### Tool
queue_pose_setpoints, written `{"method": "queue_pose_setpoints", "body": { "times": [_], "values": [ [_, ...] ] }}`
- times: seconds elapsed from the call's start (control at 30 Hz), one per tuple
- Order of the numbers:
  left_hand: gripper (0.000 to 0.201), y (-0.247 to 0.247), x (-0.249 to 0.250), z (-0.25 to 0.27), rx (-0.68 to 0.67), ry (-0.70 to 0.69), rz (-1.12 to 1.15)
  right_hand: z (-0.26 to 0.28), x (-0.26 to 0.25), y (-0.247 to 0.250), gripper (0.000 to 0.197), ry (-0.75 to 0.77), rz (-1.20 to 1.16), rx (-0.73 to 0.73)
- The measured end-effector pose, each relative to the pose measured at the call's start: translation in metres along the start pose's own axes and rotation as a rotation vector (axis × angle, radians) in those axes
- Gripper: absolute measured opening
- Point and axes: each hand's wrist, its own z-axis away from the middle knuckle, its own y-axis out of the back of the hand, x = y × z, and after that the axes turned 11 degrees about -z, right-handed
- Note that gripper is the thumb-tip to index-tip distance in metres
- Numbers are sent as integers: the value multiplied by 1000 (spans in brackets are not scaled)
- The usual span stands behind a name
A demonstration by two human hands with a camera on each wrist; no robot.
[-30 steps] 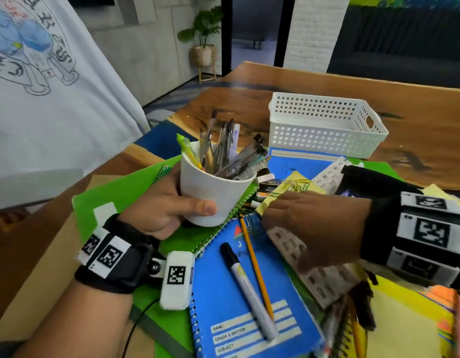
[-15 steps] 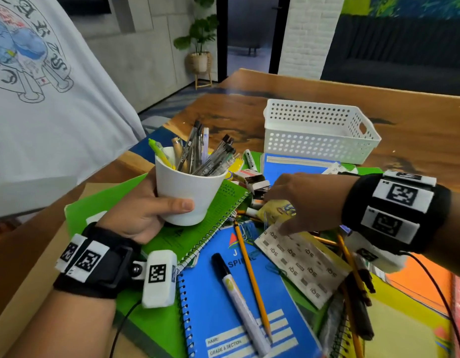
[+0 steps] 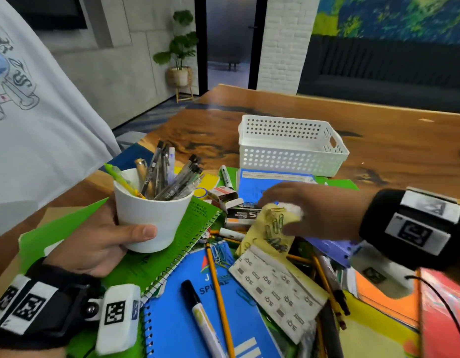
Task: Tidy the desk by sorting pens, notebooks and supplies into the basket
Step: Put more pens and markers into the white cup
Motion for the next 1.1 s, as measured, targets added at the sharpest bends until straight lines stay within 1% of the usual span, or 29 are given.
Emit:
{"method": "queue_pose_setpoints", "body": {
  "times": [0.03, 0.1, 0.13, 0.17, 0.2, 0.23, 0.27, 0.3, 0.33, 0.37, 0.4, 0.43, 0.5, 0.53, 0.57, 0.6, 0.63, 0.67, 0.7, 0.73, 0.77, 0.8, 0.87, 0.93, 1.0, 1.07, 1.1],
  "values": [
    [75, 0, 0, -1, -4, -14, 0, 3, 9, 8, 56, -37, 21, 65],
    [70, -6, 2, -3, 18, -39, -19, 11, 32, 24, 57, -162, 105, 160],
    [63, -11, 3, -5, 47, -47, -19, 15, 42, 29, 60, -249, 151, 164],
    [59, -15, 4, -8, 84, -55, -10, 20, 53, 32, 63, -334, 184, 142],
    [59, -21, 4, -10, 117, -55, 6, 23, 63, 32, 61, -400, 198, 103],
    [58, -26, 4, -13, 135, -47, 23, 25, 70, 31, 52, -435, 199, 67],
    [55, -33, 6, -16, 130, -39, 37, 27, 75, 27, 36, -442, 196, 50],
    [47, -40, 8, -17, 104, -31, 55, 28, 79, 24, 25, -432, 190, 58],
    [44, -49, 11, -19, 71, -19, 78, 29, 83, 23, 21, -426, 179, 77],
    [50, -57, 12, -21, 45, -4, 105, 31, 85, 24, 20, -425, 163, 98],
    [61, -64, 12, -22, 28, 17, 123, 33, 87, 28, 17, -429, 149, 117],
    [66, -70, 8, -25, 24, 37, 146, 36, 88, 33, 13, -435, 129, 133],
    [64, -82, 6, -27, 9, 69, 181, 45, 93, 46, 10, -457, 99, 172],
    [71, -86, 4, -28, -9, 72, 182, 50, 96, 52, 9, -470, 100, 189],
    [85, -86, 0, -28, -24, 69, 174, 55, 99, 56, 8, -486, 106, 199],
    [96, -88, -3, -27, -32, 58, 157, 58, 103, 58, 9, -508, 115, 200],
    [90, -87, -5, -27, -37, 53, 148, 61, 106, 57, 11, -532, 130, 181],
    [74, -87, -7, -26, -40, 47, 149, 63, 109, 55, 15, -559, 147, 144],
    [62, -88, -7, -25, -36, 43, 152, 65, 109, 51, 19, -584, 157, 103],
    [59, -89, -8, -23, -32, 42, 140, 66, 108, 48, 22, -594, 159, 79],
    [60, -88, -10, -22, -30, 47, 139, 67, 107, 45, 26, -583, 151, 83],
    [64, -89, -10, -22, -36, 47, 131, 68, 104, 44, 32, -552, 140, 118],
    [73, -91, -11, -21, -62, 46, 101, 69, 94, 42, 45, -446, 159, 231],
    [81, -91, -12, -22, -61, 51, 77, 66, 78, 36, 45, -316, 177, 278],
    [80, -92, -12, -22, -54, 56, 58, 62, 61, 25, 44, -245, 124, 214],
    [79, -93, -12, -23, -40, 60, 55, 57, 50, 9, 58, -268, 79, 88],
    [79, -93, -11, -22, -35, 63, 64, 54, 48, 0, 62, -295, 102, 20]
  ]
}}
